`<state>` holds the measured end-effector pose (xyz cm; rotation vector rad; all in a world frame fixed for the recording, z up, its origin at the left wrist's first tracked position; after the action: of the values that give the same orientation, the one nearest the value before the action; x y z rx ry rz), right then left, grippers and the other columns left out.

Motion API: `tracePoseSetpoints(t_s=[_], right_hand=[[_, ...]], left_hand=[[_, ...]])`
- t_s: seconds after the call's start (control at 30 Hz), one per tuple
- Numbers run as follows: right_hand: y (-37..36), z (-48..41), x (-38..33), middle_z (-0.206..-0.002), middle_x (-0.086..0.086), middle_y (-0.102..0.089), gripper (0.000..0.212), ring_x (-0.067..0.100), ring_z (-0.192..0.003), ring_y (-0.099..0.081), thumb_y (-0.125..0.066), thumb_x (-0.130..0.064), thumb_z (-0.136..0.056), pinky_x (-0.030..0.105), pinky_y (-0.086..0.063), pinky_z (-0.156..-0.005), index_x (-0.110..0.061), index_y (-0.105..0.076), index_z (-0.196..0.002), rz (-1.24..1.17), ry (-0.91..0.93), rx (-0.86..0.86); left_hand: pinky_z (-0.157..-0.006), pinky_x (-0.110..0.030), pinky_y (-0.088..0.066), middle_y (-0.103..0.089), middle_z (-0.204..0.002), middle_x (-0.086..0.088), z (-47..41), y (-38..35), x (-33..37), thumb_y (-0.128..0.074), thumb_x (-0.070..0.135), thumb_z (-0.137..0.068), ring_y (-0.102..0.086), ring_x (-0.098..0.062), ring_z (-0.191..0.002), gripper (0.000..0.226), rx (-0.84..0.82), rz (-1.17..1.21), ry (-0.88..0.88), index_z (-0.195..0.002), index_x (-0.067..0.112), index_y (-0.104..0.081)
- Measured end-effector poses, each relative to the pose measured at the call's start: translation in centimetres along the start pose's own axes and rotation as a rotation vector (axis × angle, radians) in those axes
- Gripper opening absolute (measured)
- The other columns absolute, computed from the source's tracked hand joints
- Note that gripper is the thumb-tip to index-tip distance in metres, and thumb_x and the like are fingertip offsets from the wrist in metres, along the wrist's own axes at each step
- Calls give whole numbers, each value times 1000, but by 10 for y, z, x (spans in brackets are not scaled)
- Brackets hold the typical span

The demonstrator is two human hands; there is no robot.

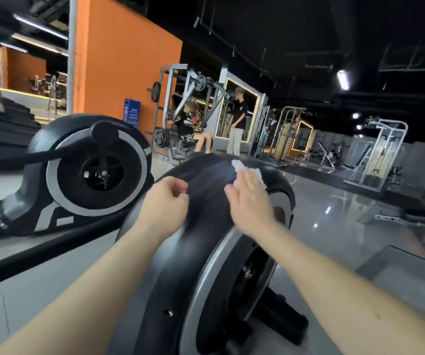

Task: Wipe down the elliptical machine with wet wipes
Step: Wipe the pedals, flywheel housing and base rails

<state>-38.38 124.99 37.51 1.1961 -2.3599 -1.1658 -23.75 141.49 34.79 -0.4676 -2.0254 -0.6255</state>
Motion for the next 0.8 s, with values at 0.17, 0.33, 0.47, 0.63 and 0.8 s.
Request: tracePoseSetpoints(t_s=[0.17,0.33,0.47,0.63,0.8], right_hand=[[-25,95,-37,-171,4,12,77,16,-156,19,-12,-51,-99,40,2,-129,-9,-4,-164,-151,69,-24],[-32,92,-5,-172,2,7,73,13,-156,17,-19,-49,-103,39,-2,-129,-12,-4,-164,-262,30,29],[-37,43,58,-170,0,17,73,11,-155,20,-17,-52,-107,40,1,-129,-13,9,-163,-432,-219,52],[-44,31,81,-169,-10,20,65,1,-152,21,-18,-44,-110,38,1,-129,-19,12,-162,-834,-366,124],[-66,94,43,-170,-13,13,67,-8,-151,15,-22,-51,-109,25,1,-127,-22,6,-164,-1025,-314,75]], left_hand=[[-94,-32,-51,-68,-115,3,-11,-42,30,-54,8,-92,-63,-19,-110,31,-57,-137,-69,-118,18,-67],[-105,-38,-46,-67,-119,-3,-16,-85,57,-55,4,-87,-59,-25,-118,33,-87,-269,-177,-115,13,-70],[-105,-39,-40,-61,-126,-5,-17,-107,74,-57,9,-89,-48,-29,-121,33,-66,-472,-314,-118,16,-70],[-104,-42,-31,-53,-135,0,-10,-137,86,-58,20,-91,-37,-28,-129,37,-59,-723,-442,-127,22,-63],[-103,-44,-32,-53,-133,0,-7,-158,83,-64,25,-87,-39,-28,-126,39,-58,-890,-600,-126,19,-65]])
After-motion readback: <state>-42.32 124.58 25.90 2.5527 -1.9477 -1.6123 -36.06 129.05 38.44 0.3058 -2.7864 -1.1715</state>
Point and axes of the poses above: each hand's wrist, its own z-axis away from the middle knuckle, its own y-axis out of the back of the hand, x = y × z, the point moved 8 cm from there along -z, towards the middle knuckle
